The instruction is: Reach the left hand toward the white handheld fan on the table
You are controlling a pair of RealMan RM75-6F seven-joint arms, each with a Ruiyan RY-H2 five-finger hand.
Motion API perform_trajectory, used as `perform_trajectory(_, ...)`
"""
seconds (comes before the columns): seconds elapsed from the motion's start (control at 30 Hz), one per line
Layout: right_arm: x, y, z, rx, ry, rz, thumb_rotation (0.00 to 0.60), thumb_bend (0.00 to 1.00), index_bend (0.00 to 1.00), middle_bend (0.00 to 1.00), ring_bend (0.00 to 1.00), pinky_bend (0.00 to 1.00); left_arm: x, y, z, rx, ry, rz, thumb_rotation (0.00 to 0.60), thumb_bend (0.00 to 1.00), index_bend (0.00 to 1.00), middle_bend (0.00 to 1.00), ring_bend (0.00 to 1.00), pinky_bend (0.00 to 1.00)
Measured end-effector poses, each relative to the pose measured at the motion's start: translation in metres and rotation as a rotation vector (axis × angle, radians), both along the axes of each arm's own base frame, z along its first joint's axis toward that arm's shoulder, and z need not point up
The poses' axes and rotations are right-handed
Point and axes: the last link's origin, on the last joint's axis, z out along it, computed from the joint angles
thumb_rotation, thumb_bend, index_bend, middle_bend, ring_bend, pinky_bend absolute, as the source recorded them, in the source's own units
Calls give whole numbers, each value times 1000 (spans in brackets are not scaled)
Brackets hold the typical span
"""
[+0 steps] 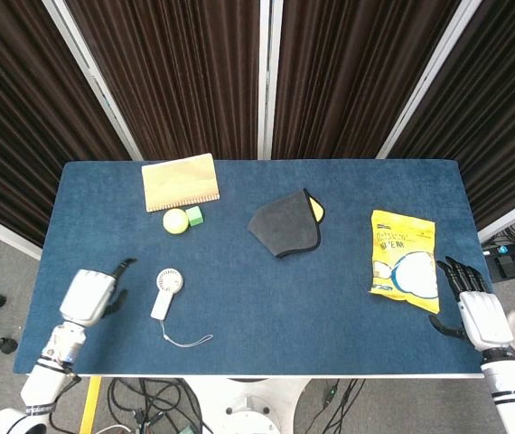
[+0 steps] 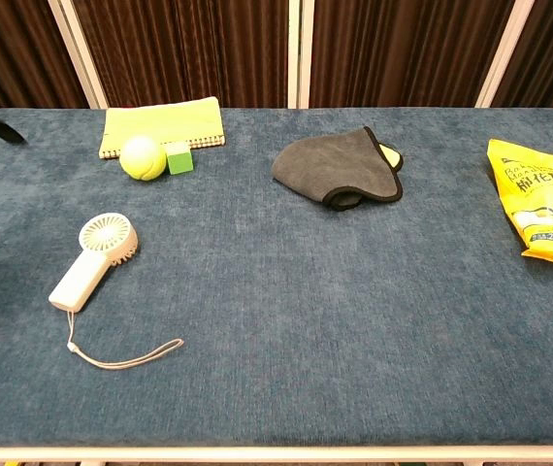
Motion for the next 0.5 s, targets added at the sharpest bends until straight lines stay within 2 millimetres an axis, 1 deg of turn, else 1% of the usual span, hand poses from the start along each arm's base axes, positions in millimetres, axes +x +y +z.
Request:
perform_trajectory(0.07, 0, 0, -1, -1, 0, -1, 600, 155, 0, 0, 0, 0, -5, 1, 7, 42, -17, 16, 600, 357, 188, 618, 557, 695)
perform_trajectory(0.1, 1, -1, -1, -2, 1, -1, 600, 155, 0, 0, 0, 0, -8, 1, 10, 58, -20, 23, 600, 339, 183, 563, 481, 661)
perform_trajectory(0.2, 2, -2, -4, -4, 7, 1, 600, 155, 0, 0, 0, 0, -18, 1, 21, 96, -25, 50, 600, 290, 172, 393, 307, 546)
perform_trajectory(0.3, 4, -2, -7, -4, 12, 4, 600, 155, 0, 0, 0, 0, -24, 1, 27, 104, -33, 64, 600, 231, 169, 301, 233, 471)
perform_trajectory(0.4, 7, -2, -9, -1, 19, 9, 600, 155, 0, 0, 0, 0, -30, 0, 31, 109, -35, 83, 600, 152, 160, 229, 159, 365)
perform_trajectory(0.5, 8, -1, -8, -9, 21, 12, 600, 155, 0, 0, 0, 0, -38, -1, 35, 116, -29, 110, 600, 103, 151, 184, 105, 280)
